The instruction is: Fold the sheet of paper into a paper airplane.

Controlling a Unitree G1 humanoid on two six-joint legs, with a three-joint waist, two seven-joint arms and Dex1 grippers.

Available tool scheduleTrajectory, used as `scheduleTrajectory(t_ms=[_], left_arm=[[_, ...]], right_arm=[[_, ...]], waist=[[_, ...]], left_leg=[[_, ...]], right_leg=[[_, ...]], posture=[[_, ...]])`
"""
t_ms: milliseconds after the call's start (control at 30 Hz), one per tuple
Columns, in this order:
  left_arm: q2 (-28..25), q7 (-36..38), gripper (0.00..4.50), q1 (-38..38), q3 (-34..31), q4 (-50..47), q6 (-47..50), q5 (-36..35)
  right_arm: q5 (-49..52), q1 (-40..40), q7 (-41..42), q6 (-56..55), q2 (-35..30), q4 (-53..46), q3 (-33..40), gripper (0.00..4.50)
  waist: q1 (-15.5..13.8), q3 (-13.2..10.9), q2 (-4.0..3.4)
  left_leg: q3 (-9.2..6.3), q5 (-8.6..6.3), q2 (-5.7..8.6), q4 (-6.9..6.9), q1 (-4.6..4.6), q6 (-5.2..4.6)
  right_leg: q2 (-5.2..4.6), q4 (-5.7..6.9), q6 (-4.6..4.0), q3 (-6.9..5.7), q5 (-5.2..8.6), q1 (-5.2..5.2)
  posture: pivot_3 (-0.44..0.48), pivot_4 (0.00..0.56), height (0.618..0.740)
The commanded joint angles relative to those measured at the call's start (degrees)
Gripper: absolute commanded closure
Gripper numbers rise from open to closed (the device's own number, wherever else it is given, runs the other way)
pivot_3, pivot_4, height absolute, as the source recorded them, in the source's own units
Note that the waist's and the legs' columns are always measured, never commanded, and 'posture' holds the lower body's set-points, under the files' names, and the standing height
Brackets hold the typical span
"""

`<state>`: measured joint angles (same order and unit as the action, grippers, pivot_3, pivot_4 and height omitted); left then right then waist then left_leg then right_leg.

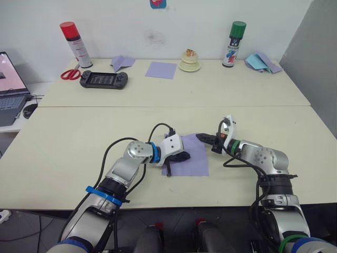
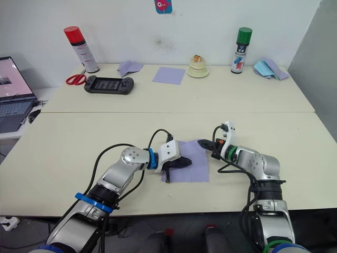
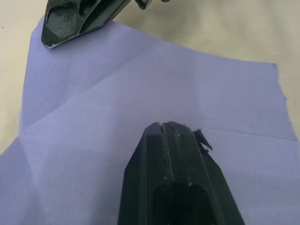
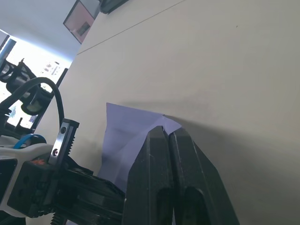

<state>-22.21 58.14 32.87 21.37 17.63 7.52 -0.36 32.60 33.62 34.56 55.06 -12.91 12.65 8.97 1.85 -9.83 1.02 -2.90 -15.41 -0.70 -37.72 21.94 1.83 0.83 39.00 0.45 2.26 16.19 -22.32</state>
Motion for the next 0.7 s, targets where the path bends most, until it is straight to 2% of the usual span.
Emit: scheduleTrajectory(t_ms=[33,367,500,700], left_arm=[[-0.97,-0.49,4.50,-0.65,1.36,2.37,1.02,2.90],[-1.39,-0.85,4.50,-1.07,0.28,2.46,2.36,2.29],[-2.03,-0.56,4.50,-1.25,-0.40,2.02,3.22,1.84],[-1.98,0.93,4.50,0.10,-3.09,2.12,6.20,-1.66]], right_arm=[[-2.99,-1.17,0.89,-5.93,-0.96,-5.51,-4.03,4.43],[-14.86,-8.39,1.30,-21.16,-2.43,-14.75,-17.57,4.43],[-21.52,-10.61,2.26,-29.90,-4.66,-14.88,-23.63,4.43],[-28.10,-11.69,0.37,-37.49,-4.20,-11.92,-26.93,4.43]], waist=[[0.00,0.00,0.00],[0.00,0.00,0.00],[0.07,0.00,0.00],[0.19,0.00,0.00]], left_leg=[[0.00,0.00,0.00,0.00,0.00,0.00],[-0.01,0.00,-0.01,0.00,-0.01,0.00],[0.00,0.00,0.00,0.00,-0.03,0.00],[0.00,0.00,-0.07,0.00,-0.05,0.00]], right_leg=[[0.00,0.00,0.00,0.00,0.00,0.00],[0.02,-0.01,0.02,-0.02,0.01,0.01],[0.03,-0.02,0.02,-0.01,0.01,0.01],[0.10,-0.01,0.02,-0.01,0.01,0.00]], posture=[[0.000,0.150,0.740],[0.000,0.150,0.740],[0.000,0.150,0.740],[0.000,0.150,0.740]])
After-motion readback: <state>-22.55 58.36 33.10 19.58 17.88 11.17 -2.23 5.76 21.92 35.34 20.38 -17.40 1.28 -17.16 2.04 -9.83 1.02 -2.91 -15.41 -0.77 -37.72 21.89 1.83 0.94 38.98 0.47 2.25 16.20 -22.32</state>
